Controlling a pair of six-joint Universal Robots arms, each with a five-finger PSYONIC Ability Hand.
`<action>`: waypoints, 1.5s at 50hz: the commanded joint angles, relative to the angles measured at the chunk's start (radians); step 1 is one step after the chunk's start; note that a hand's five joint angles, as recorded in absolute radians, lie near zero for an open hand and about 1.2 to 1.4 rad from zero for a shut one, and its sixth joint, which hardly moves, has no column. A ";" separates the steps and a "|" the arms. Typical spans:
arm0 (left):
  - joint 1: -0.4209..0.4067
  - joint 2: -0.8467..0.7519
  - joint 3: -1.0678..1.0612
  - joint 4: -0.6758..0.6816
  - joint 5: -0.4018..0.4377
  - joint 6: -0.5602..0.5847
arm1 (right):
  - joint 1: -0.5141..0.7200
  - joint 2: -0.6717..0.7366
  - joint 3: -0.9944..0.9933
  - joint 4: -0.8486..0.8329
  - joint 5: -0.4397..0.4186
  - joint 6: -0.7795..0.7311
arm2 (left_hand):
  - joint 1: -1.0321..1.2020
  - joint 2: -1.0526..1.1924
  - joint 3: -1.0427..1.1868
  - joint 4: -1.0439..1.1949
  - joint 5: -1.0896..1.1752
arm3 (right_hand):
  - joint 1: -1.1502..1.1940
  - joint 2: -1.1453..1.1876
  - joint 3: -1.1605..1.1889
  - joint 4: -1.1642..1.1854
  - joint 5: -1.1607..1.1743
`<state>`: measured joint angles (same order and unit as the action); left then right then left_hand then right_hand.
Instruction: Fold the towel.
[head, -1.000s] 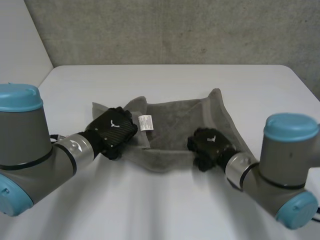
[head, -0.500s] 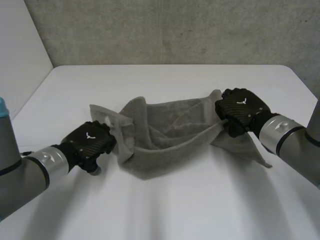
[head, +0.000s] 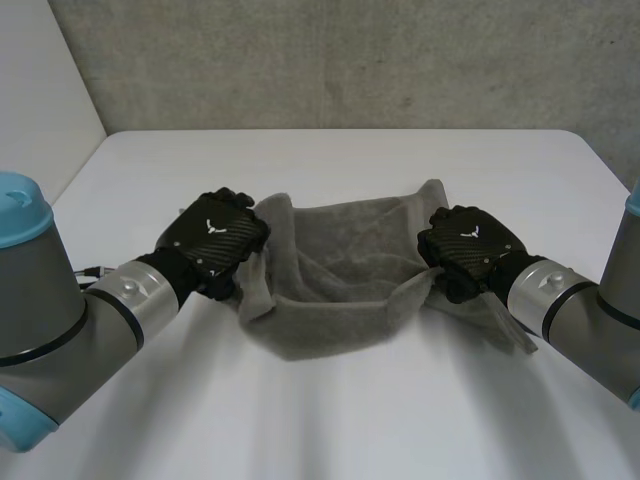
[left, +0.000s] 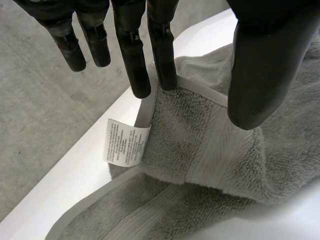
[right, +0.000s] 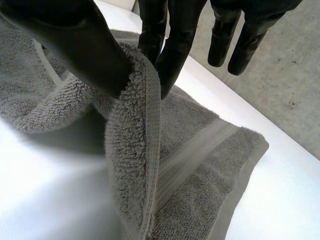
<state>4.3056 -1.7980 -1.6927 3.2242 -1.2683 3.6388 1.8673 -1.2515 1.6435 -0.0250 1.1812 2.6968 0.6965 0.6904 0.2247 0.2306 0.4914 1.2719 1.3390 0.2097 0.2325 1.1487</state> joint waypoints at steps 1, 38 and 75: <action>0.003 -0.003 -0.016 0.005 -0.017 0.007 | 0.001 0.003 -0.001 0.000 0.001 0.000 | -0.090 -0.083 -0.050 -0.056 -0.059 | 0.124 0.057 -0.035 -0.058 0.073; -0.090 -0.069 -0.024 0.060 -0.016 0.144 | 0.000 0.043 0.003 0.002 -0.002 -0.008 | -0.465 -0.459 -0.050 -0.056 -0.435 | 0.124 0.057 -0.035 -0.058 0.073; -0.239 -0.336 0.108 0.126 -0.022 0.730 | -0.005 0.058 0.010 0.002 -0.002 -0.008 | -0.242 -0.236 -0.050 -0.056 -0.212 | 0.124 0.057 -0.035 -0.058 0.073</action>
<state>4.0671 -2.1272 -1.5854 3.3295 -1.2866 4.3600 1.8628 -1.1949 1.6538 -0.0230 1.1796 2.6891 0.4000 0.4020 0.2247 0.2306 0.2420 1.2730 1.3425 0.2098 0.2325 1.1487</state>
